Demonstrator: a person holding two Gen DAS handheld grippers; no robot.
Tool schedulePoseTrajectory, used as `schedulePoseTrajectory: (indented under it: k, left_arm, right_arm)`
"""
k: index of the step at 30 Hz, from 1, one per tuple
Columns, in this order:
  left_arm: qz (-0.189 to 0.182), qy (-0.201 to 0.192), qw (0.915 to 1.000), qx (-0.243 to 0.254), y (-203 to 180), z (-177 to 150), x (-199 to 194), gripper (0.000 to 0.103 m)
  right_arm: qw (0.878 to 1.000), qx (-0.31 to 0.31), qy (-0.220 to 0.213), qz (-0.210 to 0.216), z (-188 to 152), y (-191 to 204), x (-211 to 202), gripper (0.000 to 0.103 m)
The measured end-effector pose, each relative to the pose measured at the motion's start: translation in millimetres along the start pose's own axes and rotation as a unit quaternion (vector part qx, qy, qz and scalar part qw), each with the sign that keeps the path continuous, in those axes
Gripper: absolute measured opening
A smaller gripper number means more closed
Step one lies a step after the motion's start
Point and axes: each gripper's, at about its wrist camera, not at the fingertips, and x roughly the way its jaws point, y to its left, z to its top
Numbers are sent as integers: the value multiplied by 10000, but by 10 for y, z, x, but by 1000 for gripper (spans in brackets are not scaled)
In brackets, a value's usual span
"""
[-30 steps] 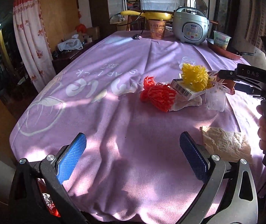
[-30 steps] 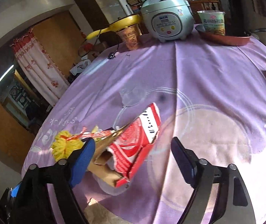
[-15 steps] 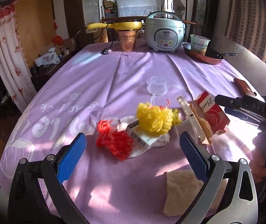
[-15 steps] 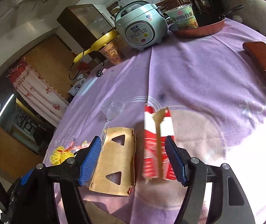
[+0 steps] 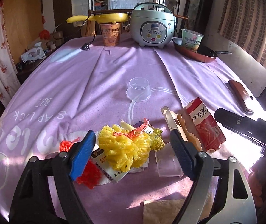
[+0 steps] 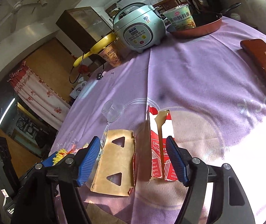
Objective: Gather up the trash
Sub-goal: 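Grasp the yellow mesh with the left tool while the right tool grasps the red-white carton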
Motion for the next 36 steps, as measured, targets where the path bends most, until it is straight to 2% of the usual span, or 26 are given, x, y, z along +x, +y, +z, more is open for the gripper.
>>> schedulePoseTrajectory:
  k: [1, 3, 5, 8, 13, 19, 23, 27, 31, 32, 33, 34, 35, 36]
  left_arm:
    - [-53, 38, 10000, -22, 14, -14, 8, 68]
    - [-153, 71, 9998, -80, 54, -43, -4, 52]
    - [-239, 62, 9995, -200, 117, -71, -45, 51]
    - [-347, 10, 9989, -322, 224, -108, -169, 50]
    - [-332, -146, 9986, -388, 341, -220, -421, 50]
    - [-302, -273, 9966, -718, 543, -465, -667, 50]
    - [-261, -266, 9951, -919, 633, -656, -712, 50]
    - [-419, -223, 9923, -1148, 713, -796, -703, 50]
    - [-454, -272, 9906, -1265, 782, -863, -719, 50]
    - [-486, -280, 9900, -1298, 801, -871, -721, 50]
    - [-510, -294, 9893, -1331, 822, -878, -729, 50]
    - [-520, -310, 9889, -1358, 844, -885, -741, 50]
    - [-528, -328, 9884, -1384, 864, -899, -755, 50]
    - [-534, -345, 9879, -1418, 888, -907, -769, 50]
  right_arm:
    - [10000, -2, -5, -3, 0, -2, 0, 72]
    - [10000, -5, -6, -9, 1, -1, 2, 72]
    - [10000, -4, -11, -12, 1, -4, 2, 72]
    - [10000, -7, -12, -8, 0, -1, 0, 72]
    - [10000, -24, 57, -1, 7, 2, 22, 72]
    - [9996, -84, 216, -135, 12, 11, 106, 72]
    - [9988, -161, 281, -376, 19, 14, 167, 72]
    - [9957, -244, 352, -818, 32, -13, 257, 72]
    - [9928, -281, 487, -1061, 19, -41, 350, 71]
    - [9903, -450, 457, -1233, 12, -4, 378, 69]
    - [9874, -590, 447, -1397, 4, 27, 398, 64]
    - [9865, -659, 457, -1429, 5, 45, 410, 53]
    - [9875, -646, 540, -1335, 9, 31, 439, 33]
    - [9875, -646, 540, -1335, 9, 31, 439, 34]
